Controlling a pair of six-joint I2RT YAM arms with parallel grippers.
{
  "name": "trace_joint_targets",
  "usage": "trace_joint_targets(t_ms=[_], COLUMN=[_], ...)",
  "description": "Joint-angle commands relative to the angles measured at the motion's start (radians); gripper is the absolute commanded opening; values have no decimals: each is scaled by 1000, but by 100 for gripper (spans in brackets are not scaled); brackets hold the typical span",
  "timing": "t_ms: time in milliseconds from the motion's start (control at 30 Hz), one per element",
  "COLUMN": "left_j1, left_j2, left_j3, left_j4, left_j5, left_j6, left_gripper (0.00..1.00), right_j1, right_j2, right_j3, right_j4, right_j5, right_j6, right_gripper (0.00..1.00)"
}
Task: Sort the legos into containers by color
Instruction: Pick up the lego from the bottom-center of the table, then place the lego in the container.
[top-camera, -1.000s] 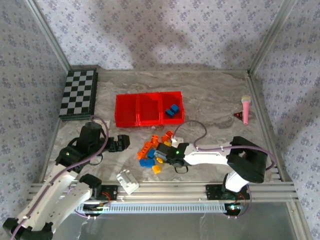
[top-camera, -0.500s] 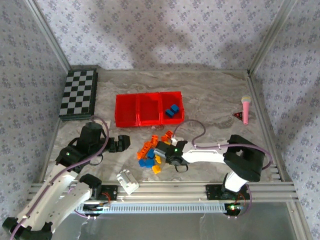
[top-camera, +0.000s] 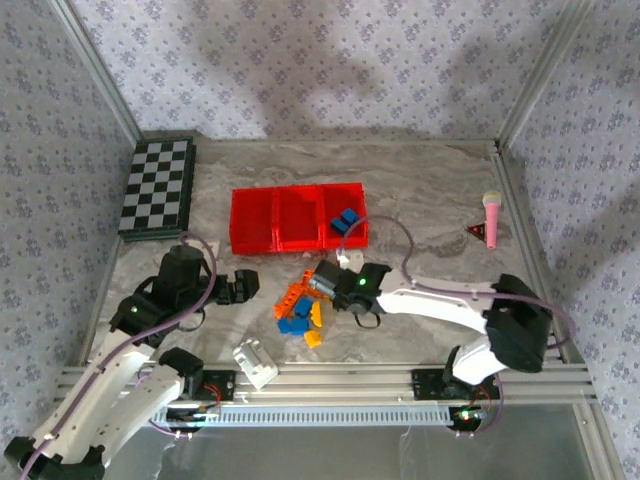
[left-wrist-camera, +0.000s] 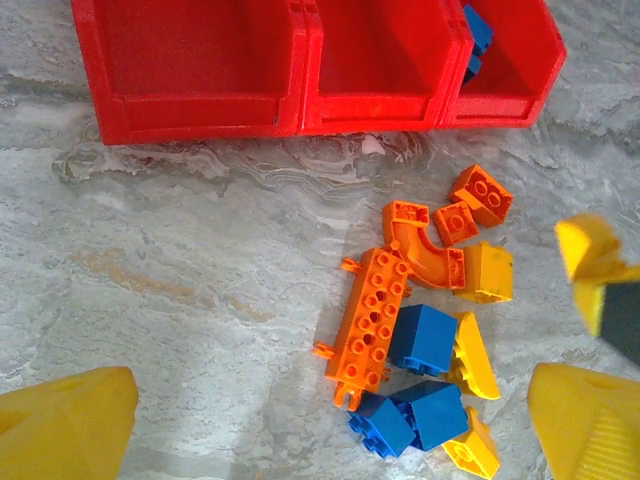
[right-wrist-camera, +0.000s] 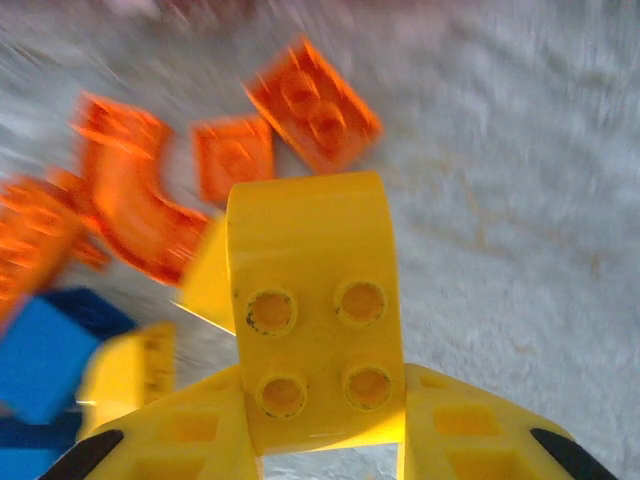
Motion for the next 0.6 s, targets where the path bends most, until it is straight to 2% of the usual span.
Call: trace_joint_targets(t_ms=[0,67,267,400,567], left_j1=[-6,-6,-6,-6,-7], left_j2=[-25,-34,-55,-59,-59], left_j3=[7,7,9,7,7], left_j4=[2,1,-9,-7,-9], left_j5=[-20,-28,-56,-50,-53], left_j6=[3,1,-3,-2,-3], left_gripper=[100,100,100,100,100], right_j1=[-66,-122,-264,-319,-340], right_j2=[-73,-85,-22,130,377], right_j3=[75,105,231,394,648], right_j4=[11,55,187,181,103], right_j5=[6,-30,-210,-333,-428], right_j6=[-175,-216,-332,-383,-434], right_gripper=[12,8,8,8,8])
